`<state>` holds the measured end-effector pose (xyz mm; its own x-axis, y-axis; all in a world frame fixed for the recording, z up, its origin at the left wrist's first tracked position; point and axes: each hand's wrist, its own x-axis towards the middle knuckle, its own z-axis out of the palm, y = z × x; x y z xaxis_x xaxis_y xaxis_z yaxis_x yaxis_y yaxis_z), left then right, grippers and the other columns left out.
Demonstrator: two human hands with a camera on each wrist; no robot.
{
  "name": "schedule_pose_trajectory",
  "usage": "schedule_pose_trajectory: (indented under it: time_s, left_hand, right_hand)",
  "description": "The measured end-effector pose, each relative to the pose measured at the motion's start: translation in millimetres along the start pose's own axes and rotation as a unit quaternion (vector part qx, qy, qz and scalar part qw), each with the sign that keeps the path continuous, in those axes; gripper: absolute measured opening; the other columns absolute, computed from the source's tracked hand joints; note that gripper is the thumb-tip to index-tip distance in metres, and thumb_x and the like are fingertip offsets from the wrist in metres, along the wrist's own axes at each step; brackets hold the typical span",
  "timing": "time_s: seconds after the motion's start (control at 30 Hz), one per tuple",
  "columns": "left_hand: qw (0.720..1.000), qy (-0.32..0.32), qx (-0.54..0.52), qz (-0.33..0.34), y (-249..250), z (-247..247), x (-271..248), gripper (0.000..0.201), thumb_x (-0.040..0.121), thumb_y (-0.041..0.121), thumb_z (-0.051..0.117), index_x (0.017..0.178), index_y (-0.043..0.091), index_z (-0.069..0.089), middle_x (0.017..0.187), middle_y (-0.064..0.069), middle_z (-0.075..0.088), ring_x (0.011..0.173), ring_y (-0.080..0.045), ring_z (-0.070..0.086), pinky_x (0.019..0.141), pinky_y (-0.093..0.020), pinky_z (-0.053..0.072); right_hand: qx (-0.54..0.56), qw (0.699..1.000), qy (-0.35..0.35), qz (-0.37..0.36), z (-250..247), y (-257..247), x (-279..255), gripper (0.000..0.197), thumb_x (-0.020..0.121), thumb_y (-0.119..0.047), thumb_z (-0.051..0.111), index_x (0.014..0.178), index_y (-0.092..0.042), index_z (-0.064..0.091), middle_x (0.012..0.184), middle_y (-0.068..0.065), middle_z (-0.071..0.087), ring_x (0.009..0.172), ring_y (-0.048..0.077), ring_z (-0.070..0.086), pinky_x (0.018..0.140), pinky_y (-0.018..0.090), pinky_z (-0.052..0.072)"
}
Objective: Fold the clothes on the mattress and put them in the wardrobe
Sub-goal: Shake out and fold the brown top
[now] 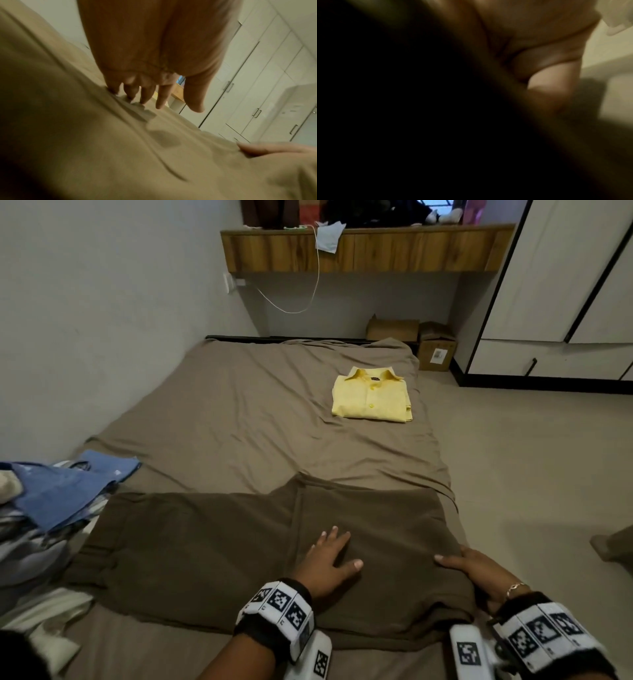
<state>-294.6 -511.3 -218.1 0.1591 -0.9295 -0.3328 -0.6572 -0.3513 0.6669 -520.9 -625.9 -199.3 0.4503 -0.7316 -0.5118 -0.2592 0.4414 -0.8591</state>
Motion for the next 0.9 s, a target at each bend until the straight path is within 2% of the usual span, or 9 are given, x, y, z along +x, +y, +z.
schedule_pose_trajectory:
  time_s: [0.07,0.13,0.23,0.37,0.5,0.6,0.7,0.8,0.9]
  left_hand:
    - [0.988,0.02,-0.149,0.015,-16.6,-11.1,-5.4,0.056,0.095,0.03,0.051,0.144,0.025,0.025,0.154,0.0,0.021,0.142,-0.014,0.019,0.114,-0.025,0.017]
    - [0.954,0.051,-0.294,0.001,-30.6,-23.9,-10.8,0.048,0.096,0.021,0.049,0.141,0.02,0.033,0.146,-0.003,0.038,0.132,-0.013,0.037,0.105,-0.023,0.033]
    - [0.894,0.076,-0.438,-0.052,-44.1,-44.0,-22.3,0.033,0.099,0.024,0.039,0.131,0.018,0.043,0.124,-0.002,0.056,0.112,-0.016,0.052,0.082,-0.027,0.047]
    - [0.837,0.102,-0.533,-0.064,-68.0,-65.7,-31.0,0.036,0.098,0.041,0.03,0.119,0.019,0.049,0.107,-0.005,0.066,0.085,-0.015,0.066,0.061,-0.03,0.056]
    - [0.839,0.108,-0.526,-0.085,-79.1,-67.6,-32.4,0.047,0.098,0.046,0.027,0.115,0.013,0.057,0.08,-0.001,0.07,0.059,-0.007,0.062,0.044,-0.017,0.047]
    - [0.848,0.113,-0.512,-0.074,-89.4,-63.0,-37.2,0.04,0.094,0.006,0.047,0.134,0.003,0.042,0.113,-0.018,0.063,0.085,-0.018,0.062,0.061,-0.02,0.054]
    - [0.863,0.13,-0.488,-0.03,-92.8,-62.9,-34.6,0.077,0.077,-0.03,0.038,0.136,0.019,0.033,0.124,-0.012,0.055,0.096,-0.017,0.059,0.07,-0.021,0.054]
    - [0.897,0.154,-0.414,0.01,-95.1,-68.9,-32.0,0.071,0.07,-0.033,0.037,0.116,0.019,0.055,0.128,-0.009,0.055,0.114,-0.02,0.055,0.094,-0.027,0.047]
    - [0.919,0.134,-0.369,-0.031,-104.2,-65.8,-35.2,0.054,0.074,-0.026,0.05,0.11,0.013,0.06,0.124,-0.012,0.057,0.118,-0.026,0.053,0.101,-0.033,0.044]
  right_hand:
    - [-0.033,0.999,0.006,-0.039,13.2,-20.7,-9.3,0.085,0.036,-0.031,0.093,0.108,-0.003,0.057,0.097,0.015,0.067,0.081,0.023,0.064,0.056,0.02,0.055]
    - [-0.062,0.994,0.01,-0.084,34.1,-44.8,-16.6,0.032,0.078,-0.003,0.068,0.108,-0.006,0.056,0.106,0.017,0.064,0.085,0.022,0.062,0.067,0.023,0.055]
    - [-0.179,0.974,0.006,-0.138,81.7,-66.6,-14.3,0.026,0.084,0.001,0.057,0.109,-0.007,0.055,0.11,0.015,0.062,0.1,0.03,0.06,0.087,0.037,0.05]
    - [-0.387,0.905,-0.011,-0.177,179.2,-70.1,-5.8,0.049,0.087,-0.015,0.054,0.133,-0.011,0.038,0.124,0.014,0.056,0.112,0.03,0.054,0.092,0.03,0.043]
    - [-0.415,0.893,-0.104,-0.139,235.0,-38.1,-0.7,0.056,0.091,-0.032,0.053,0.137,-0.012,0.03,0.115,0.016,0.063,0.097,0.03,0.063,0.074,0.032,0.048]
    - [-0.336,0.931,-0.096,-0.102,233.4,-16.8,1.3,0.049,0.091,-0.037,0.054,0.131,-0.015,0.036,0.079,0.007,0.065,0.057,0.019,0.059,0.053,0.028,0.048]
    - [-0.307,0.942,-0.036,-0.132,201.3,-6.7,6.3,0.022,0.091,-0.023,0.055,0.113,-0.019,0.05,0.058,-0.003,0.055,0.043,0.009,0.051,0.046,0.023,0.044]
    - [-0.303,0.943,0.025,-0.137,165.1,-0.3,8.1,0.015,0.089,-0.013,0.058,0.085,-0.027,0.052,0.056,-0.002,0.055,0.042,0.008,0.051,0.047,0.023,0.044]
    - [-0.342,0.931,0.063,-0.108,138.8,13.5,11.3,0.026,0.082,-0.014,0.066,0.076,-0.032,0.05,0.067,0.0,0.057,0.069,0.025,0.06,0.066,0.03,0.048]
